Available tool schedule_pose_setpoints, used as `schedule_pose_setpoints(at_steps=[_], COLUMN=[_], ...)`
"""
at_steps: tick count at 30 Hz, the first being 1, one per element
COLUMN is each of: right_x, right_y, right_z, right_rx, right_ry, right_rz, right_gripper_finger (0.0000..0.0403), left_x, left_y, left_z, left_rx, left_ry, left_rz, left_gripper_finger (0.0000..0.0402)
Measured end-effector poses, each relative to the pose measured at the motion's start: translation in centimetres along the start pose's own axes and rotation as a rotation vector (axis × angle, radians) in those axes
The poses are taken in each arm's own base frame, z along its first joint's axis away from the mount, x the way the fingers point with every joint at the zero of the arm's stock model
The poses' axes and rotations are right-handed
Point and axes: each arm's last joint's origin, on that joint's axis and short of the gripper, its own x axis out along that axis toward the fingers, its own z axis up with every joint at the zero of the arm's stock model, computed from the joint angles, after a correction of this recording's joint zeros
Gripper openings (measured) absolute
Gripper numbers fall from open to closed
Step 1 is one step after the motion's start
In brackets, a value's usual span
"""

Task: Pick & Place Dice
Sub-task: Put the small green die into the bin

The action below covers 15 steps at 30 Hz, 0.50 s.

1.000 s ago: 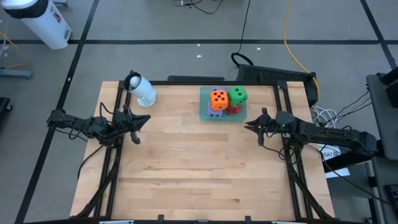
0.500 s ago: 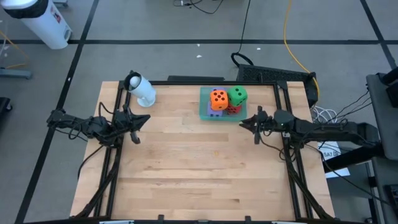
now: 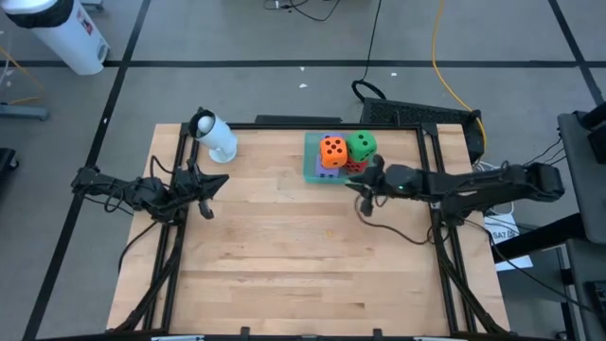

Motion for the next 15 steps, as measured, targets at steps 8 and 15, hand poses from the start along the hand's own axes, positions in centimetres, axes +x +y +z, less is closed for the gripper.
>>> schedule_pose_setpoints(at_steps=[8,15], right_x=[2.9,4.1], right_y=[-1.1,-1.9], right_z=[0.9,-1.4], right_rx=[-0.072,-0.038], right_ry=[0.106,0.284], right_rz=[-0.085,-0.173], right_gripper_finger=[0.0045,0.0045], left_x=[0.0,0.0], left_y=[0.0,0.0], left_z=[-0.1,-0.1], left_rx=[-0.002,0.014], left_ry=[0.005,0.005], left_rz=[0.0,0.0], left_gripper_finger=[0.0019,0.0019])
